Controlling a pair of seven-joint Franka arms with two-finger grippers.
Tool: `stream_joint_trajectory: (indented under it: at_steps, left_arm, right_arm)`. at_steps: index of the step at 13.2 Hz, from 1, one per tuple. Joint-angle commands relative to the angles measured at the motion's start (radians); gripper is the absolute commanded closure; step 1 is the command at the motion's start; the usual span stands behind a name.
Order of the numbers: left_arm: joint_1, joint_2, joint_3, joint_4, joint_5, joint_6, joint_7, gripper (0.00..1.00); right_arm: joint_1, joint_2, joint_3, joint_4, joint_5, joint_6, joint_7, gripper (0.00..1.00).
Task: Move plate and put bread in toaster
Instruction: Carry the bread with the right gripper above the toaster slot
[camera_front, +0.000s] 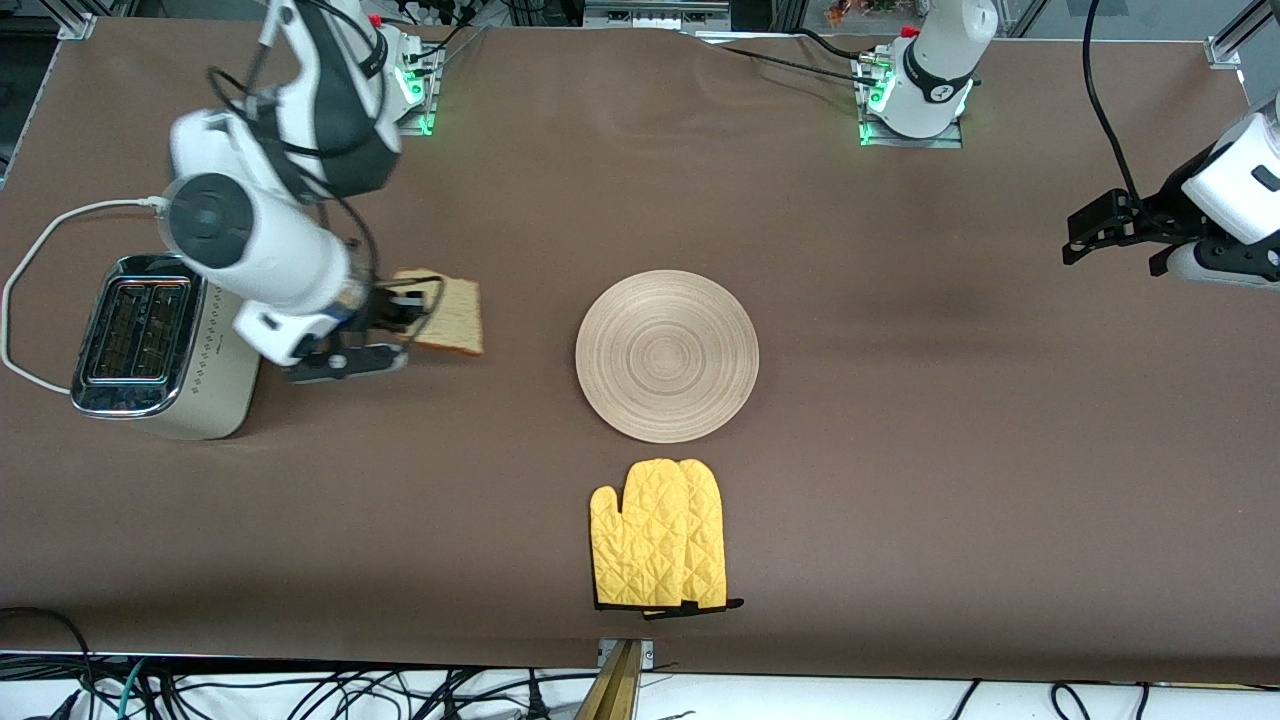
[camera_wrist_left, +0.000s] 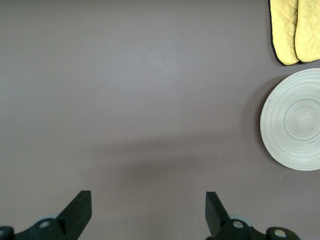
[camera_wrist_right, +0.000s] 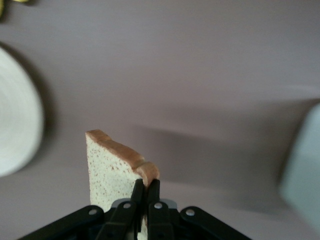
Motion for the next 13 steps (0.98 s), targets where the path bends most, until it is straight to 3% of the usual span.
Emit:
stream_joint_trajectory:
  at_steps: [1, 4, 7, 13]
  left_arm:
    - [0.002, 0.013, -0.002, 0.025, 0.022, -0.011, 0.006, 0.00]
    - [0.001, 0.013, -0.002, 0.024, 0.022, -0.011, -0.003, 0.00]
    - [0.001, 0.013, -0.002, 0.025, 0.020, -0.009, -0.004, 0.00]
    - [-0.002, 0.015, -0.004, 0.024, 0.022, -0.011, -0.007, 0.00]
  right_arm:
    - [-0.007, -0.039, -0.127, 0.008, -0.094, -0.082, -0.201, 1.00]
    - [-0.015, -0.041, -0.262, 0.075, -0.176, -0.139, -0.363, 1.00]
    - [-0.030, -0.039, -0.275, 0.111, -0.324, -0.170, -0.368, 1.00]
    - [-0.182, 0.027, -0.272, 0.112, -0.375, -0.133, -0.417, 1.00]
